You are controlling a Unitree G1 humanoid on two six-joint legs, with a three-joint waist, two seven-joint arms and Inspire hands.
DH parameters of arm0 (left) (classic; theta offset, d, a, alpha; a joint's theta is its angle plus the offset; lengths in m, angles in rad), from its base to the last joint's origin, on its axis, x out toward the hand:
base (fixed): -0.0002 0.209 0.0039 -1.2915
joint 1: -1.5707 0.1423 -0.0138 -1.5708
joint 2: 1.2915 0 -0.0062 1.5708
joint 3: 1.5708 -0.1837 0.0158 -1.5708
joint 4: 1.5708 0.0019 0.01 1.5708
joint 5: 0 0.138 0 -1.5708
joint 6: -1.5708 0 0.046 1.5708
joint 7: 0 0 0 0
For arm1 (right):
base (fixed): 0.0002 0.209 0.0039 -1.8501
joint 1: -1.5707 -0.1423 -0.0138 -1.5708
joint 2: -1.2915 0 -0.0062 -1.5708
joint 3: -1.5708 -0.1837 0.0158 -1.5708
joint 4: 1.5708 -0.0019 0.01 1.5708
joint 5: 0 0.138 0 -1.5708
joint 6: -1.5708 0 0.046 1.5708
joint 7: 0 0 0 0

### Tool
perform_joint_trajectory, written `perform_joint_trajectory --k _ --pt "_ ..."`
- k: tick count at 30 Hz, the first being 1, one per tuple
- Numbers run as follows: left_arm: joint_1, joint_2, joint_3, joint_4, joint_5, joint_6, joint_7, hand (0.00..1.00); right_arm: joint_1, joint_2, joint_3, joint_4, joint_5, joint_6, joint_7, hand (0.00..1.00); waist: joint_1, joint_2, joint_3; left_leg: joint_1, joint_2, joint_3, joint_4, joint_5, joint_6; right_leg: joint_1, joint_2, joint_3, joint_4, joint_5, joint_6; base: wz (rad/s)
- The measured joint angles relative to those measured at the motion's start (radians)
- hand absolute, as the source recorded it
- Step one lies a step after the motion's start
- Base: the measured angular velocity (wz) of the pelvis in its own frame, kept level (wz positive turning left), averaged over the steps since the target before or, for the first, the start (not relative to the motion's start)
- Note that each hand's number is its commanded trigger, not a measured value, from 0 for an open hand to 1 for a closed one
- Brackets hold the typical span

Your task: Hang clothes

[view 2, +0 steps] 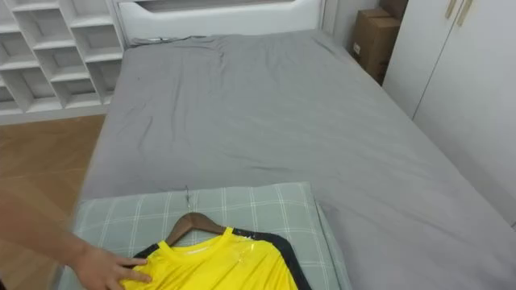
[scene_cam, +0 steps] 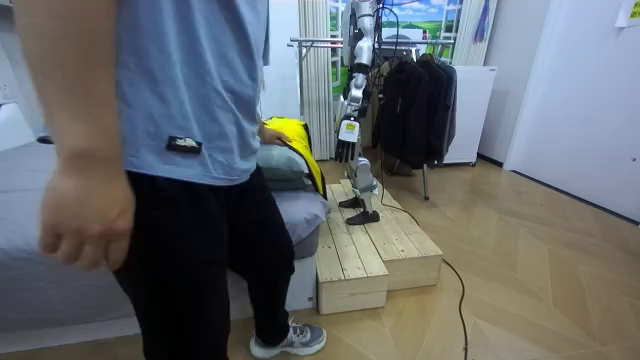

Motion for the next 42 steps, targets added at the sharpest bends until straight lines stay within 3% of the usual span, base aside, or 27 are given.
perform_joint_trajectory --k 25,42 --pt "0.001 0.001 0.000 0.000 0.000 -0.036 0.000 0.00 -0.008 0.000 0.000 0.000 -0.010 -0.008 -0.001 0.00 -0.001 -0.010 0.0014 -0.001 0.000 0.000 0.000 0.000 0.000 -0.003 0.000 0.001 -0.001 0.000 0.000 0.00" --pt "0.000 0.001 -0.001 0.000 0.000 -0.038 0.001 0.00 -0.004 0.000 0.003 -0.005 -0.001 -0.008 -0.002 0.00 0.001 -0.010 0.0002 -0.007 0.000 0.000 0.000 0.000 0.000 -0.015 -0.005 0.000 0.000 0.000 0.000 0.00"
